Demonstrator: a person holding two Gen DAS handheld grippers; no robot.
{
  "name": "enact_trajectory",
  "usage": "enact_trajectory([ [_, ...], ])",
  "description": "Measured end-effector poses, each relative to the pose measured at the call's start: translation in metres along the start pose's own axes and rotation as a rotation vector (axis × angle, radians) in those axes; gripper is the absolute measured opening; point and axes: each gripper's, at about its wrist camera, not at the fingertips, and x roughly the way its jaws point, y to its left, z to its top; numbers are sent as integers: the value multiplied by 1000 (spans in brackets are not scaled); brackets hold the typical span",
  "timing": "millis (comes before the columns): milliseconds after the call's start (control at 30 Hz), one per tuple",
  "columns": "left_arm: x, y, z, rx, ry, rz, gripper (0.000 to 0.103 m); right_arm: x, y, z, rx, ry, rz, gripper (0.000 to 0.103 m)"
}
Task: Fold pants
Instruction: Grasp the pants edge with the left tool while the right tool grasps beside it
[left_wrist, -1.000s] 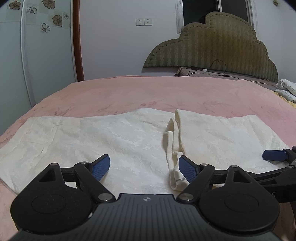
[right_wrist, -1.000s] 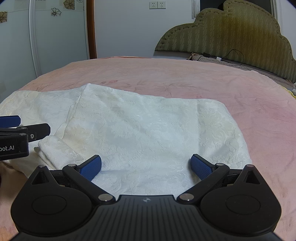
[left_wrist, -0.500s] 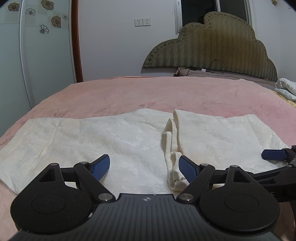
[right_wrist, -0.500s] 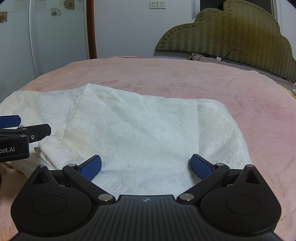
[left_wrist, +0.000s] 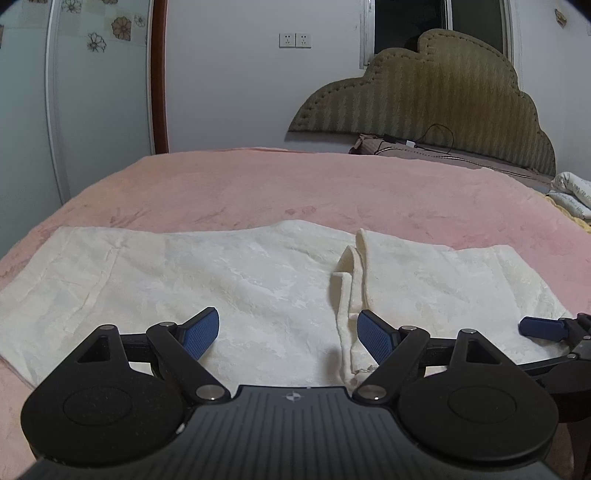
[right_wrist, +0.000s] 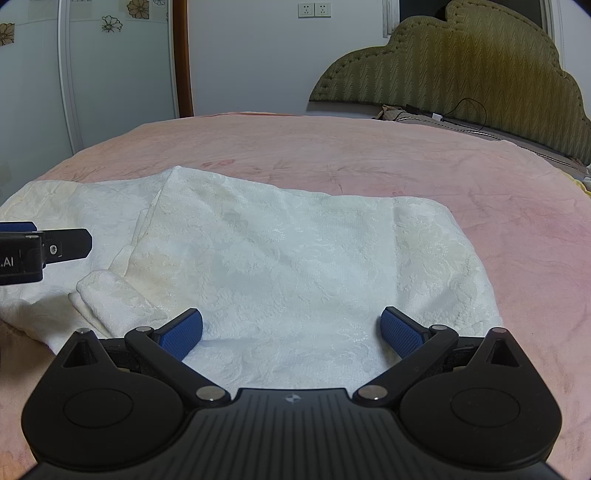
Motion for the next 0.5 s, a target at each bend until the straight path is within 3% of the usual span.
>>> enact_trajectory([
  [400, 6, 33, 16, -191, 129, -85, 84, -2, 1, 0, -6, 1, -3, 103],
  [500, 2, 36, 17, -200, 131, -98, 84, -17, 3, 0, -38, -53, 20, 103],
])
